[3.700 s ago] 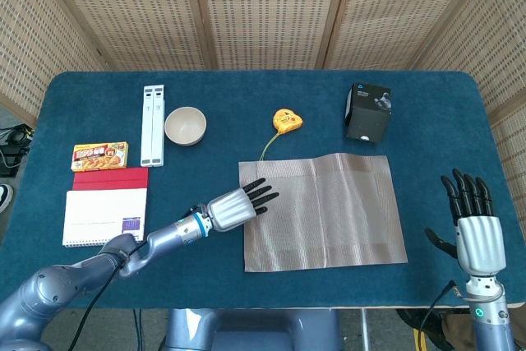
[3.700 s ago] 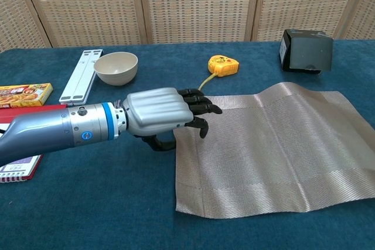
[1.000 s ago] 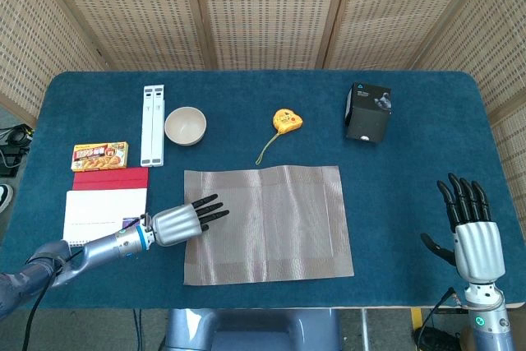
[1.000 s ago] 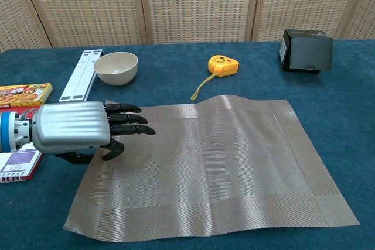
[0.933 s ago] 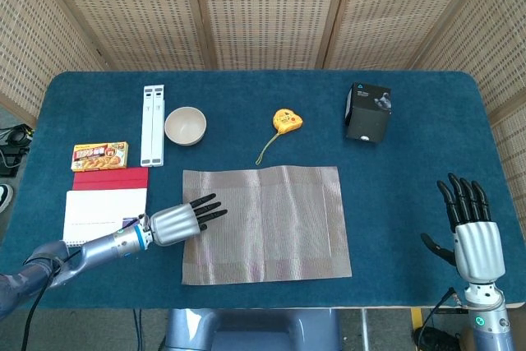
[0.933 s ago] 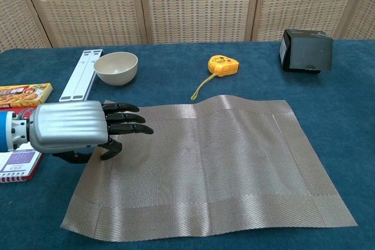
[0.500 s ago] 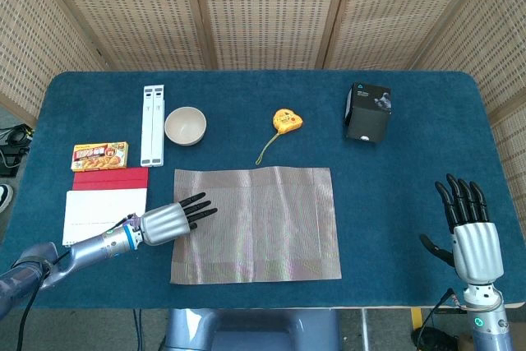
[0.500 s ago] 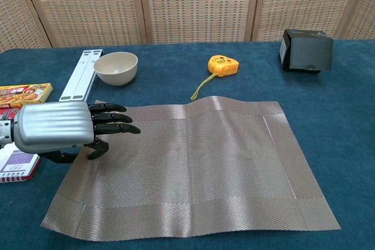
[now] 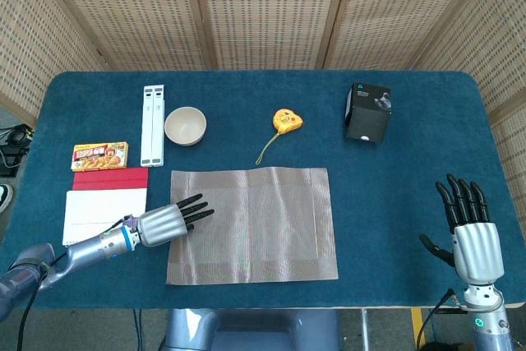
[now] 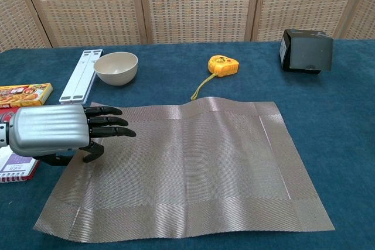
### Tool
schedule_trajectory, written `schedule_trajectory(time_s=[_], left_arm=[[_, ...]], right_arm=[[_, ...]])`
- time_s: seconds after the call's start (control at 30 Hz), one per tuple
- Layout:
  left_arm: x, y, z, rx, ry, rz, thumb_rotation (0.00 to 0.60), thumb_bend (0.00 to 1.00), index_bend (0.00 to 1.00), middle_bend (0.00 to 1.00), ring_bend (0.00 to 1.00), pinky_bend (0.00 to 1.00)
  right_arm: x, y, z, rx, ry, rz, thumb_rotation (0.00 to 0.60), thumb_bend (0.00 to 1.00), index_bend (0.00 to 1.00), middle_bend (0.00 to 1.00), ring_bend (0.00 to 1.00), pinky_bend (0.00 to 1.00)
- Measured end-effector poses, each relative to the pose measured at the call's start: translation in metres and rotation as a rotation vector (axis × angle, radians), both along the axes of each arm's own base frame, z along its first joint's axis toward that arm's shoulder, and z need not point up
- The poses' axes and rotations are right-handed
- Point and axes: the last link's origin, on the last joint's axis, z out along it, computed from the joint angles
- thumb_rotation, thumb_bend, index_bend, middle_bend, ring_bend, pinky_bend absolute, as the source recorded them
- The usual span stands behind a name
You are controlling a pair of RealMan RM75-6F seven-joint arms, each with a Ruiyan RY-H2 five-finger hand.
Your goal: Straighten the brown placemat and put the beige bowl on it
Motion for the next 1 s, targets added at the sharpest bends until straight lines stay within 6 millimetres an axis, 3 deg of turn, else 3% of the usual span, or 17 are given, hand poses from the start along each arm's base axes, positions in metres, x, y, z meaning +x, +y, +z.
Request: schedule_trajectory(time_s=[0.2,0.27,0.33,0.4,0.47,0.7,1.0], left_arm=[[-0.004,0.001,0.003,0.004,0.01,0.003,0.6,0.49,0.78,0.0,0.0,0.0],[-0.005,0.0,0.002,0.005,0.017,-0.003,0.6,0.49,0.72,0.0,0.0,0.0],[-0.004,0.0,0.001,0.0,0.014,-0.004,0.6,0.38,0.5,0.0,0.0,0.0],[-0.004,-0.001,0.001,-0.009,0.007,0.001,0.6,0.1,0.14,0.0,0.0,0.0],[-0.002,-0.001,0.003,-0.023,-0.008,0.004,0.6,0.0,0.0,0.0,0.0,0.0],[0.004,0.005,0.025,-0.053,-0.112,0.009,0.6,0.0,0.0,0.0,0.0,0.0],[0.019,0.053,0.079,0.131,-0.317,0.115,0.6,0.0,0.0,0.0,0.0,0.0]], right_arm=[[0.001,0.0,0.0,0.0,0.0,0.002,0.6,0.0,0.0,0.0,0.0,0.0],[0.001,0.001,-0.001,0.001,0.002,0.002,0.6,0.0,0.0,0.0,0.0,0.0],[0.001,0.001,-0.001,0.0,0.001,0.002,0.6,0.0,0.0,0.0,0.0,0.0],[0.001,0.001,0.0,-0.001,0.001,0.002,0.6,0.0,0.0,0.0,0.0,0.0],[0.001,0.001,0.0,-0.002,0.0,0.002,0.6,0.0,0.0,0.0,0.0,0.0],[0.0,0.001,0.001,0.0,-0.006,-0.003,0.6,0.0,0.0,0.0,0.0,0.0],[0.0,0.0,0.001,0.0,-0.008,-0.004,0.6,0.0,0.0,0.0,0.0,0.0]])
